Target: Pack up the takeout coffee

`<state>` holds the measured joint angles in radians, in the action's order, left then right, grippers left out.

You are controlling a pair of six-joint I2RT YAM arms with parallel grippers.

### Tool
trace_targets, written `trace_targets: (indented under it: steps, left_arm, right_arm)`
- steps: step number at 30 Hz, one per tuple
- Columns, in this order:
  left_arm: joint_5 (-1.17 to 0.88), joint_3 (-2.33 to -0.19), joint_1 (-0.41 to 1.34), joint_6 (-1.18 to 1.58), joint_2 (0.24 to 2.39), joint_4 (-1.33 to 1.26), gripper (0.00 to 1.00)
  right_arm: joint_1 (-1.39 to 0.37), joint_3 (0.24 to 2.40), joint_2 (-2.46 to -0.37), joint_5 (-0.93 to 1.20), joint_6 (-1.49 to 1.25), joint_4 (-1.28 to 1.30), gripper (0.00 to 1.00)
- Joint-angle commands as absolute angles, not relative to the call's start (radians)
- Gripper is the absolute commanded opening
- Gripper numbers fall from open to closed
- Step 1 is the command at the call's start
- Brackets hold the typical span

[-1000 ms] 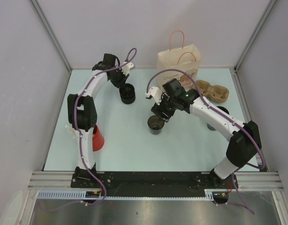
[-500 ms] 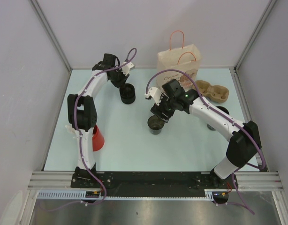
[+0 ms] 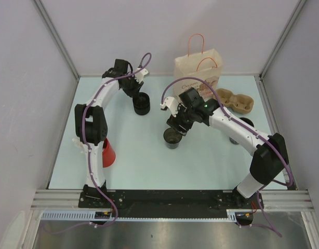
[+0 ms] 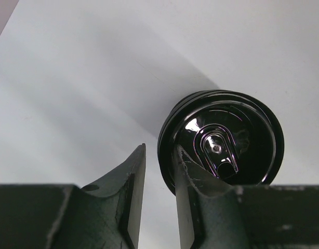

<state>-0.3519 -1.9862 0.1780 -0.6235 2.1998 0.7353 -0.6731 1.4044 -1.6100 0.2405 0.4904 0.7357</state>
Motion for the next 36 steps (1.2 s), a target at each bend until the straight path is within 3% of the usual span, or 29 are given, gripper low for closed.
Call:
trace_targets:
  steps: [1, 12, 23, 36]
  left_arm:
    - [-0.37, -1.999, 0.17, -0.601, 2.161, 0.698, 0.33]
    - [-0.374, -1.997, 0.17, -0.601, 2.163, 0.695, 0.31]
    - [-0.374, -1.986, 0.17, -0.586, 2.14, 0.669, 0.14]
    - [-0.446, -2.014, 0.169, -0.561, 2.123, 0.713, 0.13]
  right_arm:
    - [-0.68, 1.401, -1.611, 0.23, 0.5, 0.723, 0.66]
    - [-0.68, 1.401, -1.611, 0.232, 0.5, 0.726, 0.66]
    - [-0.68, 1.402, -1.614, 0.232, 0.5, 0.727, 0.66]
    - [-0.683, 1.402, -1.612, 0.233, 0.5, 0.727, 0.66]
